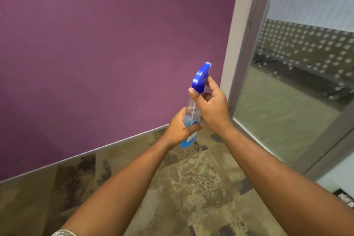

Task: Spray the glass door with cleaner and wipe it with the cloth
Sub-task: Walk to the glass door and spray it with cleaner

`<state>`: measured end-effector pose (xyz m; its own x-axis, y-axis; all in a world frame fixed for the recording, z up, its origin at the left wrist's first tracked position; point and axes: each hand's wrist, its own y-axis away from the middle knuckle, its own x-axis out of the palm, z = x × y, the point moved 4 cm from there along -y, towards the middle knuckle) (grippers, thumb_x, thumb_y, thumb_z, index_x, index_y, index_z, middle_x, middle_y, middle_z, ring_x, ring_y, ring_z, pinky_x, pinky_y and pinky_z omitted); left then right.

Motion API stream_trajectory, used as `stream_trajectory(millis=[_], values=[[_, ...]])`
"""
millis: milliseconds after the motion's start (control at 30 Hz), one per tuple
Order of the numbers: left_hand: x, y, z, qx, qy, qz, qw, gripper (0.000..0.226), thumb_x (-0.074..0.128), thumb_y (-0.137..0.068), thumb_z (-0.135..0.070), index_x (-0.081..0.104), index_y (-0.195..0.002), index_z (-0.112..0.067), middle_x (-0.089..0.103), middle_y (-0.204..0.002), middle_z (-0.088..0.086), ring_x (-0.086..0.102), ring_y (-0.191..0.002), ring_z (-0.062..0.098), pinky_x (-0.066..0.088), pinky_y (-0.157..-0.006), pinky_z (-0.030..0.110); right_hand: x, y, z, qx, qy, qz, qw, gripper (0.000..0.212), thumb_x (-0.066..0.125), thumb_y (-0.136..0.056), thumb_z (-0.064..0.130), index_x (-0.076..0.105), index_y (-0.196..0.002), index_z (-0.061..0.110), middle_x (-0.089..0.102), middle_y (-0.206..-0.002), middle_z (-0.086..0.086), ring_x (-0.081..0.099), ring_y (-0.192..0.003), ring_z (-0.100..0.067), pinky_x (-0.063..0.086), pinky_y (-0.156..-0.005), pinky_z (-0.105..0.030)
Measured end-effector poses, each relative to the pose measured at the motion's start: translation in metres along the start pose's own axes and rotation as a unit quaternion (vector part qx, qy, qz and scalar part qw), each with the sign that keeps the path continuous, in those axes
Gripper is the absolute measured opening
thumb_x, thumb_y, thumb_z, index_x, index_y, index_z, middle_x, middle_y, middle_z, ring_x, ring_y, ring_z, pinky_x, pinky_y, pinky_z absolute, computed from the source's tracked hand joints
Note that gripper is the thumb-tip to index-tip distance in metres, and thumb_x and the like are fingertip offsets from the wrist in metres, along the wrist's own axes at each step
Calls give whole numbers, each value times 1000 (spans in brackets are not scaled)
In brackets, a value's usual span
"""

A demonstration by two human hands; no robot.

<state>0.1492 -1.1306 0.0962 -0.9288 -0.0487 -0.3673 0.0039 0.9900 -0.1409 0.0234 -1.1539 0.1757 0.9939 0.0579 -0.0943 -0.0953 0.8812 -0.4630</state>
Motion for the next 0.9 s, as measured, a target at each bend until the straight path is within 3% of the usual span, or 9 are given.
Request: stream_trajectory(millis=[67,133,200,333,467,600,667,767,900], values=[[16,-28,-2,4,3,12,1000,50,72,-75,-33,54,-122,-31,71,-110,1,71,-99,21,59,-88,55,-16,-20,-9,1,2,-4,1000,56,72,-89,36,52,-140,22,57,-62,13,51,-58,-10,53,-63,-33],[33,-56,-2,11,-3,31,999,54,72,-74,-35,53,-125,-31,70,-112,-1,70,-101,20,59,-90,52,-32,-41,-19,-3,-3,-3,1000,63,72,-87,41,50,-142,21,68,-80,-4,62,-68,-30,59,-76,-48],[53,-89,-4,17,-5,49,999,56,73,-76,-34,52,-127,-32,70,-115,-2,70,-104,18,59,-92,51,-53,-68,-33,-12,-11,-15,1000,68,73,-84,47,49,-144,23,71,-100,-5,65,-83,-45,56,-82,-56],[91,-149,-16,33,-6,62,997,59,75,-82,-27,47,-134,-35,67,-121,-9,66,-109,10,58,-95,38,-94,-121,-55,-18,-11,-42,999,74,72,-81,56,51,-142,20,70,-106,-7,64,-90,-48,55,-83,-60],[133,-208,-31,53,-3,56,997,59,75,-84,-24,44,-133,-36,66,-119,-9,66,-105,5,55,-83,19,-135,-169,-72,-25,-13,-60,998,69,70,-81,60,58,-133,17,69,-104,-7,64,-88,-46,55,-81,-61],[168,-257,-37,61,-14,45,997,55,73,-80,-27,46,-124,-41,65,-114,-9,66,-98,7,59,-84,32,-168,-208,-93,3,-10,-108,994,38,75,-77,58,65,-107,36,69,-96,7,71,-85,-17,57,-84,-58],[179,-278,-39,69,-16,46,996,57,73,-77,-30,46,-127,-39,63,-120,-8,65,-105,10,58,-90,43,-182,-224,-103,5,7,-123,992,38,77,-74,60,63,-105,43,68,-92,6,70,-91,-22,56,-87,-55],[197,-309,-39,84,-9,53,995,61,73,-77,-31,46,-131,-40,61,-123,-11,64,-109,10,57,-92,43,-200,-247,-121,-1,28,-153,988,41,77,-80,50,61,-114,35,65,-88,-1,68,-88,-28,56,-86,-54],[215,-346,-36,97,-3,74,993,62,70,-75,-35,45,-132,-41,61,-122,-11,65,-108,11,58,-90,46,-214,-274,-142,-12,52,-190,980,30,74,-82,46,62,-106,33,63,-84,-10,66,-81,-32,56,-81,-54]])
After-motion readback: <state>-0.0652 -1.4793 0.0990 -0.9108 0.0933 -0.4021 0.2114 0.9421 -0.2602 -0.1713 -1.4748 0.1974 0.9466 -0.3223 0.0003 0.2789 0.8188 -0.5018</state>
